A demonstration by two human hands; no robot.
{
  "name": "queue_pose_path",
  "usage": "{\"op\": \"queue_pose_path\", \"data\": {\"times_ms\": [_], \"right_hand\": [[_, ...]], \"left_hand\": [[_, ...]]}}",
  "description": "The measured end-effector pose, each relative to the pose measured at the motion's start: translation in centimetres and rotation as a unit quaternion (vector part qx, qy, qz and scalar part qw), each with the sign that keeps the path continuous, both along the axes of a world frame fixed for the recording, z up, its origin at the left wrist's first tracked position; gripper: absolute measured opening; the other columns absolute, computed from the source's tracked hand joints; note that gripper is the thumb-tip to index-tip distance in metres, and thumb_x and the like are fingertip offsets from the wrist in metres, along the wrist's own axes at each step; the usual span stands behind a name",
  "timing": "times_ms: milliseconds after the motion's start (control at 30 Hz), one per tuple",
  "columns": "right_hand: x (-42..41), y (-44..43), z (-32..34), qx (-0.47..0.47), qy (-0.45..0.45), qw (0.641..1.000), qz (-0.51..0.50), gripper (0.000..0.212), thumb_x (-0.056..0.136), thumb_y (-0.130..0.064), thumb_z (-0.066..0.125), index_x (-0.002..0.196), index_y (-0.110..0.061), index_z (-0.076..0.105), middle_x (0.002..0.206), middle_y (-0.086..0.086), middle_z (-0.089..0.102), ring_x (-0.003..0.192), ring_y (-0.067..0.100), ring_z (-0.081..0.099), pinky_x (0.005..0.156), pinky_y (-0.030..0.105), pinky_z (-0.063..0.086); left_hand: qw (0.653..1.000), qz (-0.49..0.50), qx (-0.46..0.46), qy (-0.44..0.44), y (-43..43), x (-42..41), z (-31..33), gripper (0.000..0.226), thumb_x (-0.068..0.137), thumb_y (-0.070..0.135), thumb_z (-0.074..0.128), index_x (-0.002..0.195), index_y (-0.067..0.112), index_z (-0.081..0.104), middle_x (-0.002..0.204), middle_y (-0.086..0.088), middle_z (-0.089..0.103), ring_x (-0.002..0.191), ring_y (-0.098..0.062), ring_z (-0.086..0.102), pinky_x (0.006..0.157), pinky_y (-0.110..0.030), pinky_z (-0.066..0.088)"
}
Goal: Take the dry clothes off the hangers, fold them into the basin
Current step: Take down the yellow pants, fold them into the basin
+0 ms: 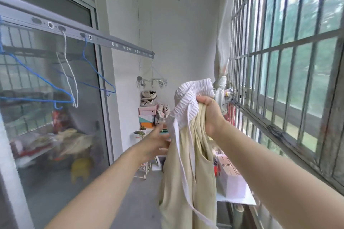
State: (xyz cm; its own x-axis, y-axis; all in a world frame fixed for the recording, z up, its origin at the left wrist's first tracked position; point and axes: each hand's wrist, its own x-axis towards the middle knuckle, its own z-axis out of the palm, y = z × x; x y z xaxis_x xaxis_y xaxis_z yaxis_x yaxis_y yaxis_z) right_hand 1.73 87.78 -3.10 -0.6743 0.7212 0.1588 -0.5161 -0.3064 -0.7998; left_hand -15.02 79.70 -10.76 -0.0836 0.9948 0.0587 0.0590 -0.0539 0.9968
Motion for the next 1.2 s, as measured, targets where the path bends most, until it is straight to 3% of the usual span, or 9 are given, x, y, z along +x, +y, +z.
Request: {"op": "queue_pose_path", "data": {"times_ms": [167, 333, 433, 500, 567, 667, 800, 1067, 1200], "right_hand": [[1.4, -3.1, -1.2, -0.006, 0.018, 1.0, 0.01, 0.033, 0.07, -0.016, 0.046, 0.078, -0.001, 0.074, 0.078, 0.016, 0.071, 0.068, 0.029, 0.07, 0.067, 0.04, 0.059], [4.0, -5.3, -1.1, 0.011, 0.037, 0.999, -0.034, 0.055, 0.053, -0.016, 0.065, 0.106, -0.002, 0.063, 0.101, 0.016, 0.064, 0.09, 0.032, 0.063, 0.093, 0.043, 0.048], [5.7, -5.8, 0.6, 0.03, 0.072, 0.995, -0.058, 0.033, 0.079, -0.019, 0.048, 0.099, -0.003, 0.068, 0.093, 0.015, 0.07, 0.083, 0.03, 0.068, 0.084, 0.041, 0.054], [6.7, -5.8, 1.6, 0.032, 0.098, 0.992, -0.071, 0.035, 0.091, -0.022, 0.041, 0.096, -0.005, 0.07, 0.088, 0.013, 0.072, 0.079, 0.028, 0.07, 0.072, 0.038, 0.059], [7.0, -6.1, 1.5, 0.021, 0.094, 0.99, -0.102, 0.032, 0.093, -0.024, 0.041, 0.109, -0.007, 0.063, 0.095, 0.012, 0.069, 0.085, 0.028, 0.068, 0.079, 0.038, 0.057], [7.1, -6.6, 0.0, 0.014, 0.047, 0.988, -0.146, 0.035, 0.083, -0.021, 0.05, 0.113, -0.007, 0.06, 0.103, 0.012, 0.065, 0.089, 0.028, 0.064, 0.091, 0.041, 0.05], [7.6, -7.5, -2.8, 0.016, -0.032, 0.977, -0.211, 0.018, 0.092, -0.017, 0.049, 0.087, -0.011, 0.066, 0.074, 0.006, 0.071, 0.068, 0.022, 0.067, 0.074, 0.033, 0.054], [6.7, -6.0, -11.3, -0.019, -0.168, 0.967, -0.191, 0.017, 0.094, -0.019, 0.051, 0.081, -0.015, 0.062, 0.06, -0.001, 0.067, 0.062, 0.015, 0.063, 0.069, 0.03, 0.051], [7.6, -4.8, -17.5, -0.035, -0.235, 0.952, -0.194, 0.008, 0.092, -0.016, 0.056, 0.089, -0.016, 0.063, 0.079, 0.003, 0.064, 0.073, 0.019, 0.061, 0.079, 0.034, 0.049]], "left_hand": [[0.993, -0.108, -0.025, -0.047, -1.6, 1.0, -1.4, 0.052, 0.073, -0.012, 0.055, 0.111, 0.023, 0.061, 0.092, -0.011, 0.066, 0.08, -0.026, 0.061, 0.068, -0.033, 0.054], [0.988, -0.138, 0.012, -0.071, -3.4, 2.0, -1.8, 0.035, 0.055, -0.015, 0.059, 0.075, 0.013, 0.067, 0.061, -0.007, 0.062, 0.054, -0.021, 0.059, 0.059, -0.029, 0.045], [0.977, -0.135, 0.079, -0.142, -3.9, 2.3, -0.7, 0.035, 0.056, -0.01, 0.072, 0.079, 0.017, 0.073, 0.071, -0.004, 0.071, 0.062, -0.017, 0.068, 0.059, -0.028, 0.054], [0.969, -0.139, 0.106, -0.177, -4.1, 2.5, 0.5, 0.045, 0.055, 0.005, 0.084, 0.096, 0.013, 0.069, 0.083, -0.004, 0.073, 0.072, -0.017, 0.07, 0.064, -0.029, 0.056], [0.97, -0.115, 0.117, -0.182, -3.9, 2.5, 1.0, 0.062, 0.049, 0.006, 0.088, 0.105, 0.008, 0.061, 0.088, -0.005, 0.073, 0.079, -0.018, 0.07, 0.072, -0.031, 0.057], [0.972, -0.048, 0.143, -0.182, -4.2, 2.7, 0.4, 0.041, 0.064, -0.012, 0.07, 0.1, 0.006, 0.059, 0.085, -0.005, 0.073, 0.077, -0.017, 0.071, 0.076, -0.03, 0.058], [0.971, 0.049, 0.152, -0.178, -5.1, 1.7, -0.9, 0.033, 0.08, -0.024, 0.048, 0.089, 0.007, 0.055, 0.071, -0.001, 0.072, 0.066, -0.013, 0.07, 0.065, -0.026, 0.058], [0.987, 0.149, 0.057, -0.014, -6.1, -0.6, -6.3, 0.034, 0.072, -0.02, 0.065, 0.089, 0.007, 0.053, 0.08, -0.009, 0.062, 0.075, -0.022, 0.059, 0.076, -0.037, 0.051], [0.979, 0.174, -0.012, 0.103, -6.6, -0.5, -10.3, 0.032, 0.069, -0.014, 0.072, 0.083, 0.008, 0.053, 0.075, -0.007, 0.056, 0.071, -0.019, 0.053, 0.06, -0.024, 0.045]]}}
